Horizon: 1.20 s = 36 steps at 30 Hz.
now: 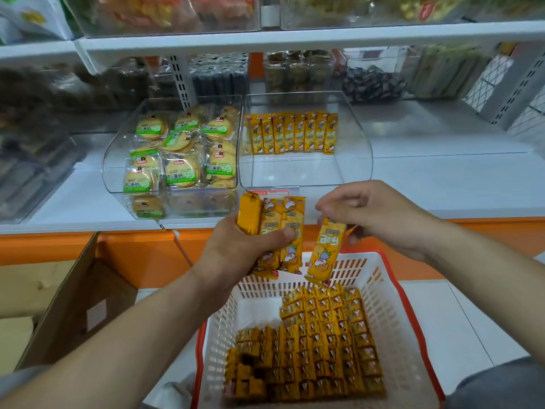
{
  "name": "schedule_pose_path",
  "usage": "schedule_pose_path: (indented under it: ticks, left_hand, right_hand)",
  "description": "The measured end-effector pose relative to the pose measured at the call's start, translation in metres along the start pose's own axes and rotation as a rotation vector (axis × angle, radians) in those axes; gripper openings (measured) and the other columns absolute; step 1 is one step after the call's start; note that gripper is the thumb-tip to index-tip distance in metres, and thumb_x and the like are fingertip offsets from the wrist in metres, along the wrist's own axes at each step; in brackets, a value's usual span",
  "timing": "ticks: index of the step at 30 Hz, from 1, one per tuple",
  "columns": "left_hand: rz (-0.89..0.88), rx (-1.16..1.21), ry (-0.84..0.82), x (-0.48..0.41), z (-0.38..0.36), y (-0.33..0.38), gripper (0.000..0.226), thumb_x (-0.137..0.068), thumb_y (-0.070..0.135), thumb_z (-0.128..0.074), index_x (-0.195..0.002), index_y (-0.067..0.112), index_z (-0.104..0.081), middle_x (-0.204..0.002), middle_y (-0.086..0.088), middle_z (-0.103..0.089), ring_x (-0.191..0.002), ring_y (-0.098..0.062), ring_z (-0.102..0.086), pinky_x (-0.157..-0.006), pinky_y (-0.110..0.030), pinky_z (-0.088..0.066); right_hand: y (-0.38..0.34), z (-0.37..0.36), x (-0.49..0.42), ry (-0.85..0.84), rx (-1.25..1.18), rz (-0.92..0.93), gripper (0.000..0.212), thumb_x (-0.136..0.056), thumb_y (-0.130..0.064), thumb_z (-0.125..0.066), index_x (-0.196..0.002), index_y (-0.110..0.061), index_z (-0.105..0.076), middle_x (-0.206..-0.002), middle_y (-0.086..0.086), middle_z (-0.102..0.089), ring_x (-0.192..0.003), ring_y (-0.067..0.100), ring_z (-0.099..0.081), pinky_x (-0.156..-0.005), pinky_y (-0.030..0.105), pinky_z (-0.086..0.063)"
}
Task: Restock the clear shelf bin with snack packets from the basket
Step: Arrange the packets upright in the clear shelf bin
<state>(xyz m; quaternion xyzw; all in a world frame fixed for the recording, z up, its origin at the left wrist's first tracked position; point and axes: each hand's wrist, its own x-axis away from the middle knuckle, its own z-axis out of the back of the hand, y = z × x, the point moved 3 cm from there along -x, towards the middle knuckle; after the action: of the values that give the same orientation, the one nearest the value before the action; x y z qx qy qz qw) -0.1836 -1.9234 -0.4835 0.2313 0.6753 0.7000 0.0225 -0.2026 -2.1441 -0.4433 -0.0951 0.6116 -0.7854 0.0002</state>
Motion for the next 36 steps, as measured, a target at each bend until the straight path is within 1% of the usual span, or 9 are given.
schedule_pose_path:
  ticks: [5, 8, 11, 15, 18, 22, 30, 33, 36]
  left_hand:
    - [-0.009, 0.065, 0.148, -0.003, 0.012, -0.003, 0.061, -0.060, 0.041, -0.088, -0.109, 0.008, -0.075, -0.094, -0.014, -0.080, -0.083, -0.035, -0.078, -0.082, -0.052, -0.063]
    - [-0.038, 0.115, 0.158, 0.000, 0.007, -0.001, 0.059, -0.061, 0.042, -0.087, -0.109, 0.009, -0.075, -0.096, -0.014, -0.080, -0.084, -0.035, -0.078, -0.080, -0.051, -0.063]
    - [-0.047, 0.191, 0.187, 0.001, 0.003, 0.000, 0.057, -0.063, 0.039, -0.087, -0.110, 0.009, -0.075, -0.097, -0.014, -0.080, -0.086, -0.036, -0.078, -0.078, -0.050, -0.063]
    - [-0.073, 0.232, 0.248, -0.001, 0.008, 0.007, 0.046, -0.064, 0.036, -0.086, -0.103, 0.012, -0.077, -0.094, -0.013, -0.080, -0.085, -0.033, -0.079, -0.074, -0.046, -0.064]
    - [-0.100, 0.191, 0.257, -0.001, 0.010, 0.012, 0.048, -0.064, 0.038, -0.085, -0.104, 0.014, -0.077, -0.095, -0.011, -0.080, -0.087, -0.031, -0.079, -0.083, -0.050, -0.062]
    - [-0.131, 0.124, 0.252, -0.002, 0.018, 0.022, 0.049, -0.066, 0.042, -0.086, -0.107, 0.017, -0.076, -0.095, -0.007, -0.081, -0.086, -0.029, -0.079, -0.079, -0.049, -0.063]
    - [-0.324, -0.142, 0.463, -0.024, 0.078, 0.051, 0.039, -0.079, 0.033, -0.086, -0.112, 0.022, -0.068, -0.095, 0.005, -0.079, -0.085, -0.011, -0.077, -0.074, -0.037, -0.065]
    - [-0.332, -0.170, 0.491, -0.034, 0.097, 0.050, 0.036, -0.078, 0.033, -0.086, -0.108, 0.026, -0.068, -0.094, 0.005, -0.079, -0.081, -0.010, -0.077, -0.067, -0.034, -0.065]
    - [-0.332, -0.138, 0.485, -0.044, 0.109, 0.046, 0.030, -0.077, 0.032, -0.087, -0.100, 0.031, -0.067, -0.087, 0.010, -0.079, -0.079, -0.009, -0.077, -0.063, -0.031, -0.064]
  right_hand:
    - [0.005, 0.017, 0.000, 0.103, -0.270, -0.030, 0.030, -0.050, -0.031, -0.087, -0.069, -0.015, -0.070, -0.083, 0.013, -0.070, -0.074, 0.018, -0.071, -0.058, 0.028, -0.058]
    - [0.008, 0.009, 0.002, 0.107, -0.415, -0.050, 0.030, -0.052, -0.023, -0.088, -0.062, -0.015, -0.061, -0.080, 0.013, -0.070, -0.078, 0.021, -0.074, -0.062, 0.034, -0.060]
    - [0.008, -0.010, 0.004, 0.089, -0.448, -0.028, 0.031, -0.058, -0.022, -0.085, -0.062, -0.015, -0.055, -0.066, 0.009, -0.067, -0.061, 0.016, -0.069, -0.055, 0.031, -0.057]
    - [0.001, -0.026, 0.006, 0.027, -0.327, -0.003, 0.042, -0.060, -0.027, -0.084, -0.094, -0.014, -0.065, -0.080, 0.009, -0.074, -0.063, 0.020, -0.065, -0.056, 0.028, -0.046]
    - [-0.006, -0.035, 0.007, -0.078, -0.336, 0.013, 0.053, -0.075, -0.011, -0.079, -0.124, -0.023, -0.060, -0.096, 0.006, -0.073, -0.074, 0.024, -0.069, -0.055, 0.029, -0.052]
    - [-0.021, -0.039, 0.001, -0.184, -0.309, 0.058, 0.059, -0.085, 0.001, -0.071, -0.130, -0.034, -0.058, -0.112, 0.016, -0.061, -0.089, 0.036, -0.071, -0.070, 0.042, -0.059]
    - [-0.046, -0.024, -0.095, 0.250, 0.093, 0.233, 0.052, -0.073, -0.006, -0.086, -0.108, -0.032, -0.057, -0.094, 0.005, -0.061, -0.069, 0.014, -0.065, -0.069, 0.037, -0.059]
    - [-0.042, -0.023, -0.155, 0.332, 0.227, 0.251, 0.053, -0.071, 0.000, -0.085, -0.106, -0.025, -0.053, -0.090, 0.007, -0.057, -0.068, 0.021, -0.061, -0.070, 0.042, -0.056]
    - [-0.034, -0.024, -0.214, 0.360, 0.385, 0.244, 0.052, -0.071, 0.000, -0.085, -0.107, -0.022, -0.054, -0.090, 0.006, -0.060, -0.072, 0.020, -0.059, -0.065, 0.030, -0.054]
